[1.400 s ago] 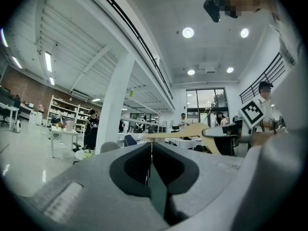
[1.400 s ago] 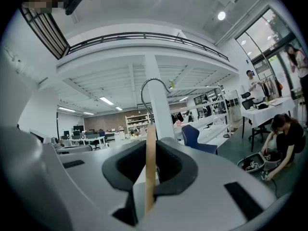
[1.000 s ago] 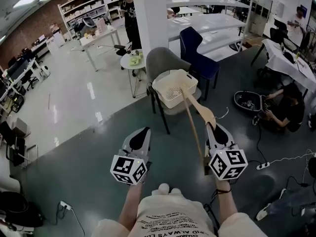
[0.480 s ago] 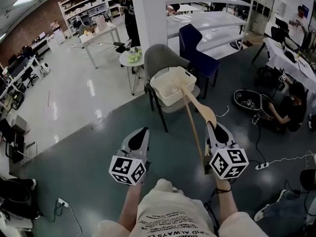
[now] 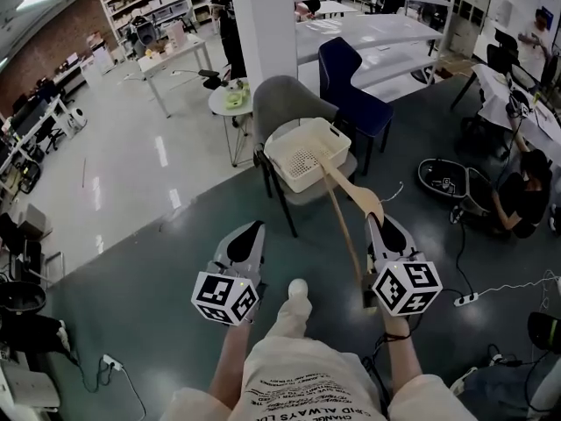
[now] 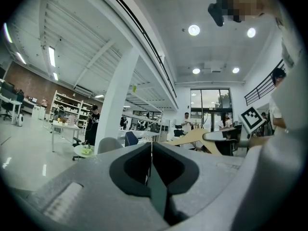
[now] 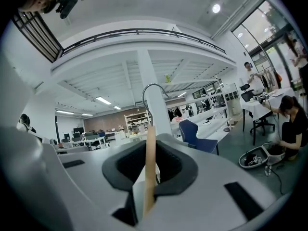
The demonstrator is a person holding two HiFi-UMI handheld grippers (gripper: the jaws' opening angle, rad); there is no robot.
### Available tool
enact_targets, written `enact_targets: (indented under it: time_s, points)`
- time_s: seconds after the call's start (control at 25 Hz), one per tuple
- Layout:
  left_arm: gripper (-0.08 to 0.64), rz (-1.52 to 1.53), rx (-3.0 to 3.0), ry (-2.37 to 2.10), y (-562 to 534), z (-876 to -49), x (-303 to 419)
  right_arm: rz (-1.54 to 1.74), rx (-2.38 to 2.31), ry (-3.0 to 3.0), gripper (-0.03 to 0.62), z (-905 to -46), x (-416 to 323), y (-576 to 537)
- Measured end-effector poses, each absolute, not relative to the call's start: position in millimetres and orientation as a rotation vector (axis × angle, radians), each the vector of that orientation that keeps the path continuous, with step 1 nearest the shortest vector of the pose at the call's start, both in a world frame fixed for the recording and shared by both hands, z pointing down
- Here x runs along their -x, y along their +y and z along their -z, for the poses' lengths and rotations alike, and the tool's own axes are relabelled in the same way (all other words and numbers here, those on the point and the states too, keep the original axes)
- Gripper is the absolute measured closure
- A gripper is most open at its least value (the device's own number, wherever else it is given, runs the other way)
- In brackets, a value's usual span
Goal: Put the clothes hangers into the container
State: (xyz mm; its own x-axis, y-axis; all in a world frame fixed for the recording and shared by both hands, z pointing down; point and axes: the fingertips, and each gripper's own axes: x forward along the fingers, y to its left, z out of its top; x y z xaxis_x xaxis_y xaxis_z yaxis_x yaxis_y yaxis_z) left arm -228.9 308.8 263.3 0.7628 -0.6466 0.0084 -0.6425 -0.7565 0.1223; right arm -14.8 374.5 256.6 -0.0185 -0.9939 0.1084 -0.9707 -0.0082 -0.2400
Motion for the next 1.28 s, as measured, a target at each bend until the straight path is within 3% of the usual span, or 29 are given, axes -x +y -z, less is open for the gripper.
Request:
enact_targets:
  time_s: [0.84,1.28]
  points:
    - [0.535,-0.034,-2.794,-0.904,74.0,-298.0,134.8,0.499,2.122,2.167,0.537,-287.8,-63.3,149.9]
    - [0.535,-0.057,-2.748,-0.894,21.8,-315.6,119.2,0.555,2.108,2.195,0.537,-303.7,-82.2,90.3]
